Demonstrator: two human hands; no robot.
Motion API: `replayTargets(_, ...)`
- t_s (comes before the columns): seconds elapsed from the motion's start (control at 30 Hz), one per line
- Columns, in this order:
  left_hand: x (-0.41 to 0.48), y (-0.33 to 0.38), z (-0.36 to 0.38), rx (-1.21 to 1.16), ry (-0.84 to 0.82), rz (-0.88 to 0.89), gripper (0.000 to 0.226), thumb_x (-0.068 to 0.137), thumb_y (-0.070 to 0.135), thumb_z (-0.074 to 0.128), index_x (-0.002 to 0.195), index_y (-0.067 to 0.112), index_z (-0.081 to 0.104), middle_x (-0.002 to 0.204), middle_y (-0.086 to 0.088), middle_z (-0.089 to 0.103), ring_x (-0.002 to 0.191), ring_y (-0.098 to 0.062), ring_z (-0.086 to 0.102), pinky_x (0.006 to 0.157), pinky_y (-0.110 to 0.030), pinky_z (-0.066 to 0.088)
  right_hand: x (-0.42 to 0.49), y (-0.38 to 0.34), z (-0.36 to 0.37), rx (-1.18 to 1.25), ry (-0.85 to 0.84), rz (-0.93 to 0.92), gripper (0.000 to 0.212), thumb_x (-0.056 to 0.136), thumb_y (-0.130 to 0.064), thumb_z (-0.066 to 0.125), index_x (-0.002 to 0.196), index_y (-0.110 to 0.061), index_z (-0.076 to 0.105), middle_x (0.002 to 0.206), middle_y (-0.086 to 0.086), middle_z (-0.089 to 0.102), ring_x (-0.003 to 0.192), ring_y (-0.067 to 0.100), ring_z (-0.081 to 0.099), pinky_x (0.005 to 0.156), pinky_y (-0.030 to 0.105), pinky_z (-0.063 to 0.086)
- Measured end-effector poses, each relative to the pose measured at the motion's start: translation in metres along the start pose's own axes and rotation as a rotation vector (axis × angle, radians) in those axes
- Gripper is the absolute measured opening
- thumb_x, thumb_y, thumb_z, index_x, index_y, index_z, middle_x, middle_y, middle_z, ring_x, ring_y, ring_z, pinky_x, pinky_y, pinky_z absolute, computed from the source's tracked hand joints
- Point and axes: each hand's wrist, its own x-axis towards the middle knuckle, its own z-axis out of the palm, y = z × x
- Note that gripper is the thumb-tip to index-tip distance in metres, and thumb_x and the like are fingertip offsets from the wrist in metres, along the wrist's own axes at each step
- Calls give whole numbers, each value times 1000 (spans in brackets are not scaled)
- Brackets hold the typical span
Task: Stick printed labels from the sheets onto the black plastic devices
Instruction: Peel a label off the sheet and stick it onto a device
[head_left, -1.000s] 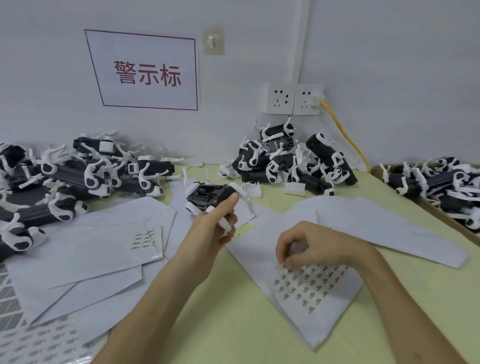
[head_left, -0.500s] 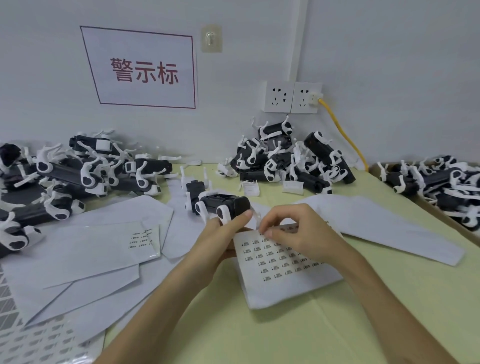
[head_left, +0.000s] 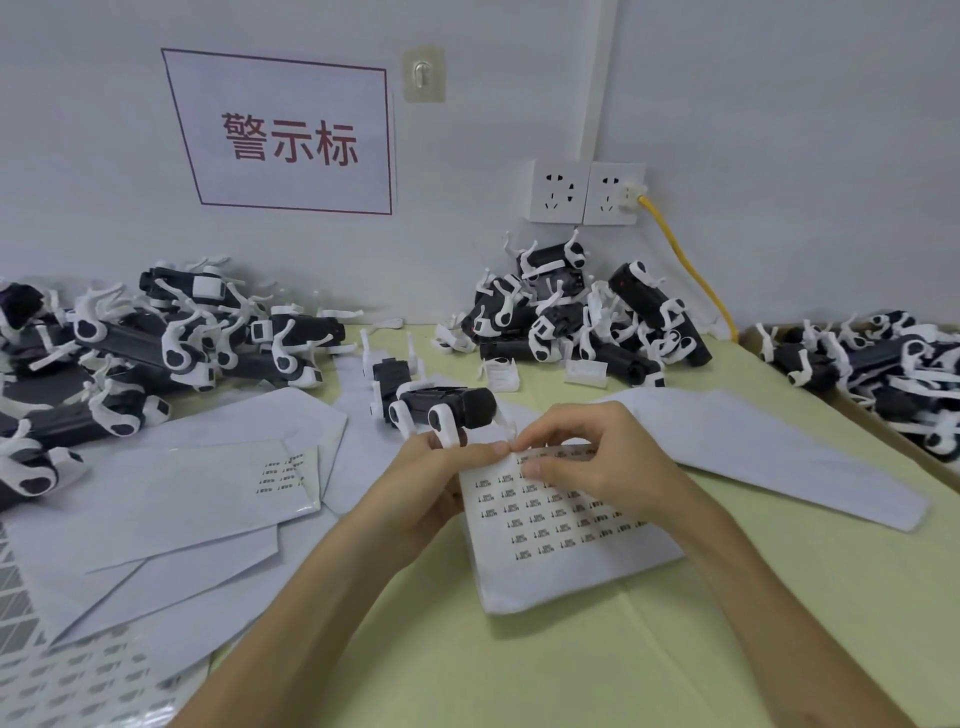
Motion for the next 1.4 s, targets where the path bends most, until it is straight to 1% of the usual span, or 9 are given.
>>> replayTargets(0.13,0,0,-1,-33,-20,-18,20,78,16,77,96,9,80,104,-17,77,93,-29,75,79,-35,62,1,0,1,13,23,-41,20,76,-18,88,90,-30,82,91,-12,66,91,13,66,87,24,49)
replayTargets(0.23,-1,1,-1,-49,-14,-20,24,78,16,77,100,8,80,109,-19,76,95,-30,75,79,-35,62,0,-1,4,-21,58,-81,19,75,-17,89,90,-26,83,88,-13,62,88,7,63,85,17,45)
replayTargets(0.4,-1,0,-2,-59,5,-30,25,79,13,77,103,7,79,112,-20,75,98,-31,75,80,-37,62,0,0,9,-120,110,-185,16,73,-16,89,87,-21,83,89,-5,60,90,14,58,86,25,44)
replayTargets(0.53,0,-1,-1,-100,26,-48,27,79,12,76,105,5,77,111,-19,75,96,-30,75,78,-36,63,1,1,13,-147,158,-254,17,73,-9,88,88,-15,84,85,-2,61,84,17,57,75,24,43)
replayTargets(0.63,2,0,-2,-115,52,-39,34,79,12,74,112,1,73,112,-20,74,99,-32,74,85,-40,63,0,0,18,-149,213,-330,16,75,-6,87,89,-12,83,84,3,65,79,20,60,66,30,49)
replayTargets(0.77,2,0,-3,-135,68,-23,29,80,10,73,108,2,74,108,-19,75,97,-32,74,83,-40,63,-1,-2,19,-138,233,-328,14,78,-8,85,91,-15,83,87,2,68,81,18,64,73,33,53)
replayTargets(0.93,3,-1,-3,-118,93,-2,21,88,6,70,107,0,73,105,-20,75,92,-31,75,78,-39,63,0,0,18,-125,204,-269,20,82,-10,83,99,-21,81,93,-11,67,92,13,67,82,17,49)
replayTargets(1.13,3,-2,-3,-116,87,3,28,82,9,73,108,1,73,102,-16,77,89,-27,76,71,-34,62,0,0,19,-162,221,-314,14,80,-6,83,92,-13,83,91,-4,69,88,15,67,82,26,53)
replayTargets(1.4,6,-3,-3,-99,115,13,13,91,4,67,101,4,75,99,-14,77,87,-25,76,71,-33,62,0,-1,20,-173,252,-371,13,80,0,82,86,-11,81,86,-2,73,83,11,69,79,26,55)
